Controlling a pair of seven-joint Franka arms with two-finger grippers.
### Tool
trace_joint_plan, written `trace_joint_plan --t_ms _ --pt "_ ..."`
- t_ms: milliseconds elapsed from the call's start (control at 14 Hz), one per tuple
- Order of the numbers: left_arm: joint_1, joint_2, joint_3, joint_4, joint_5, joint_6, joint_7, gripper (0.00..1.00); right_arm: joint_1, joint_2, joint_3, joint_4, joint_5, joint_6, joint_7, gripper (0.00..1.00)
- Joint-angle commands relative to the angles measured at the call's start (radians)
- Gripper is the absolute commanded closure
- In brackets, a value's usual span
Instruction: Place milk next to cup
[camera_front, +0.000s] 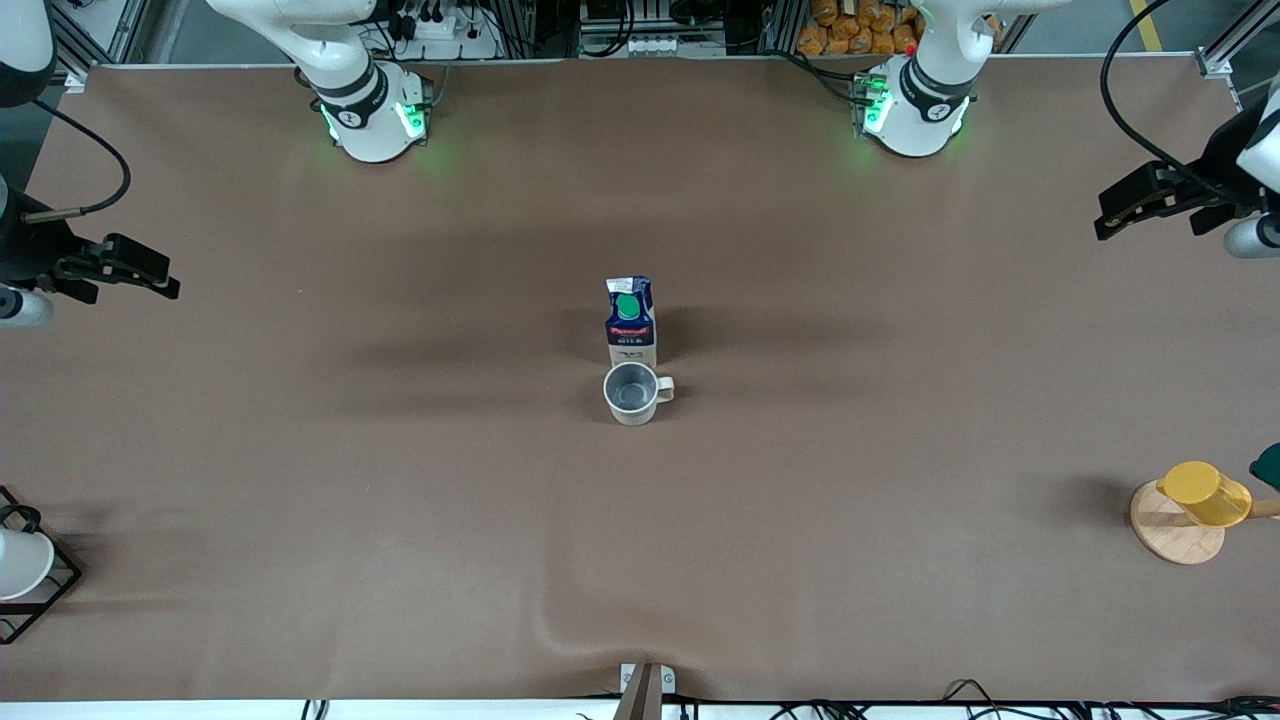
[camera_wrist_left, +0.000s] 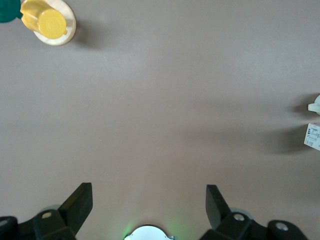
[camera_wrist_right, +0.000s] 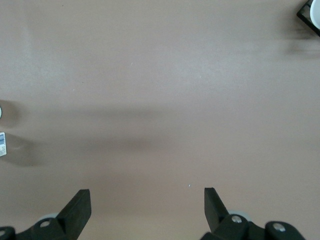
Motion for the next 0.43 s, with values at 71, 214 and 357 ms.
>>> trace_joint_plan --t_ms 71,214,357 --pt "-0.006 -0.022 0.000 -0.045 0.012 0.041 -0.045 0.00 0.008 0.002 -0.006 0.012 0.012 -0.012 -0.001 0.00" --pt "-0.008 -0.022 0.000 -0.039 0.012 0.041 -0.038 0.00 0.008 0.005 -0.006 0.012 0.012 -0.011 -0.001 0.00" --pt "-0.008 -0.021 0.000 -0.038 0.013 0.041 -0.034 0.00 0.021 0.005 -0.006 0.012 0.012 -0.009 0.001 0.00"
